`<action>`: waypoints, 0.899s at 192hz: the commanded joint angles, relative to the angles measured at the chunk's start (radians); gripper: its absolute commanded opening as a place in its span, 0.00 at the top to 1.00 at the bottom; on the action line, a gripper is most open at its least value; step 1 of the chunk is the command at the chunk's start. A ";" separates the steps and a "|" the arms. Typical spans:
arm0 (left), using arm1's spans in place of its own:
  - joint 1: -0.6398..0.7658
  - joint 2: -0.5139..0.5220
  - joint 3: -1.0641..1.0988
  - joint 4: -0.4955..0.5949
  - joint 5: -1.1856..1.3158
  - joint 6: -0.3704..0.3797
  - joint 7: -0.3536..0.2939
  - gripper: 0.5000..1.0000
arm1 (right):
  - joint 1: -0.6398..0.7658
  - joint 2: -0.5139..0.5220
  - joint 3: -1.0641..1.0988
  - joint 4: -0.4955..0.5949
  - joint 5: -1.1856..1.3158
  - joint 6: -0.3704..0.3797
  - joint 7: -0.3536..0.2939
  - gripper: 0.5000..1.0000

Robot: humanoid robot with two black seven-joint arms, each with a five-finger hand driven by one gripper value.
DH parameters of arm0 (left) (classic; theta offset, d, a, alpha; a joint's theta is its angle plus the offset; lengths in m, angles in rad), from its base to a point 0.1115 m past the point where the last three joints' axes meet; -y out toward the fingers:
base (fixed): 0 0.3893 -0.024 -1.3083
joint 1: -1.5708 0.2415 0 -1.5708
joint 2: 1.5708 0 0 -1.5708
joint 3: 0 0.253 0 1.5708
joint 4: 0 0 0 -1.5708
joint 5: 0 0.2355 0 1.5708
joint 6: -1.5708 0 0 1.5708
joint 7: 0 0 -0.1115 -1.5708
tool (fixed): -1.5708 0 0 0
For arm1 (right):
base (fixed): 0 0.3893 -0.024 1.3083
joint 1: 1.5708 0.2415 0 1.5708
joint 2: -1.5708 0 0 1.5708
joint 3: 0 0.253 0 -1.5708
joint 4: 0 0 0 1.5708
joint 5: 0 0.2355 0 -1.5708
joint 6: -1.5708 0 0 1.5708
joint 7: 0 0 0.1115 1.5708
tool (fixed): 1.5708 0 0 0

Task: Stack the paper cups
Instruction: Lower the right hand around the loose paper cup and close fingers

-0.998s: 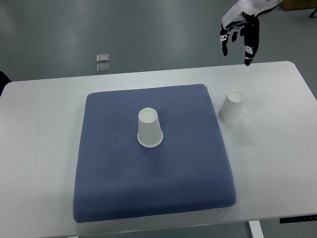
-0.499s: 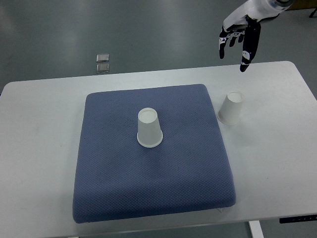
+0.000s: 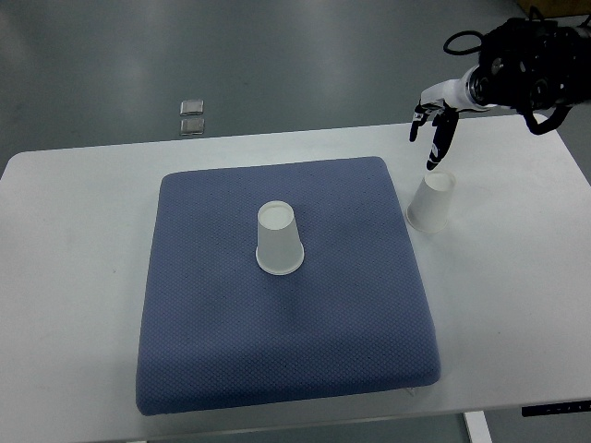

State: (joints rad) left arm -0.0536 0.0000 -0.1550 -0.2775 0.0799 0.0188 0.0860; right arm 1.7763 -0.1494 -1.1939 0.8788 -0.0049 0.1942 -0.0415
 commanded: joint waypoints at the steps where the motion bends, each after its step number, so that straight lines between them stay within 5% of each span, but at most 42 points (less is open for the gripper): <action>1: 0.000 0.000 0.000 0.000 0.000 0.000 0.000 0.00 | -0.037 0.017 0.001 -0.006 0.009 -0.032 -0.031 0.16; 61: 0.001 0.000 0.002 0.000 0.000 0.000 0.000 0.00 | -0.149 0.017 0.004 -0.057 0.011 -0.108 -0.035 0.16; 173: 0.001 0.000 0.000 0.003 0.000 0.000 0.000 0.00 | -0.204 0.017 0.008 -0.077 0.010 -0.133 -0.034 0.18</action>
State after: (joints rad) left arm -0.0515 0.0000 -0.1534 -0.2769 0.0804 0.0187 0.0862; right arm 1.5752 -0.1319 -1.1859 0.8022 0.0049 0.0617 -0.0751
